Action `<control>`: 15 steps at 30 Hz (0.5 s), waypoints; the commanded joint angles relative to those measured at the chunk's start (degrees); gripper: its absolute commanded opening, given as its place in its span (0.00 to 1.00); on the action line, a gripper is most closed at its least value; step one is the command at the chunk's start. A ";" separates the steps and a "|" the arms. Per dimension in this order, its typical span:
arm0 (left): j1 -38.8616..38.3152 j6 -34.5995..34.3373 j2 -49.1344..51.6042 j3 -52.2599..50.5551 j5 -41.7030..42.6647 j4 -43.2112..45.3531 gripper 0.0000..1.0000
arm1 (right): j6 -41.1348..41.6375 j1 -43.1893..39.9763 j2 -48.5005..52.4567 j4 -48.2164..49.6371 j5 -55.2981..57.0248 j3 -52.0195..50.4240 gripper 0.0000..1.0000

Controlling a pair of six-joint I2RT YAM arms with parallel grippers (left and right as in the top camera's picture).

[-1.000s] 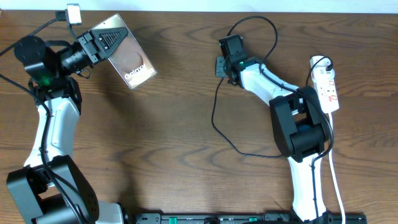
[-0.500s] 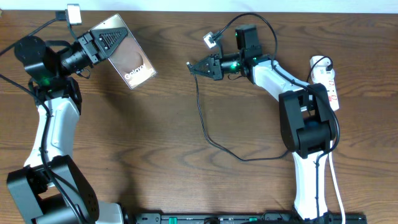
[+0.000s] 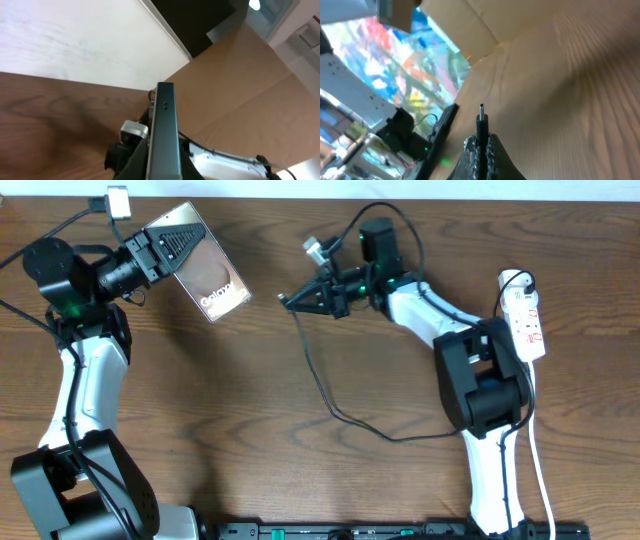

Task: Plug charger to phone and switch on socket
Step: 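Move the plug left toward the bottom of the held phone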

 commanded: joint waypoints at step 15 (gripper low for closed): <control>-0.20 3.56 -1.11 1.31 -11.67 0.72 0.07 | 42.77 4.85 0.66 38.60 -1.68 0.17 0.01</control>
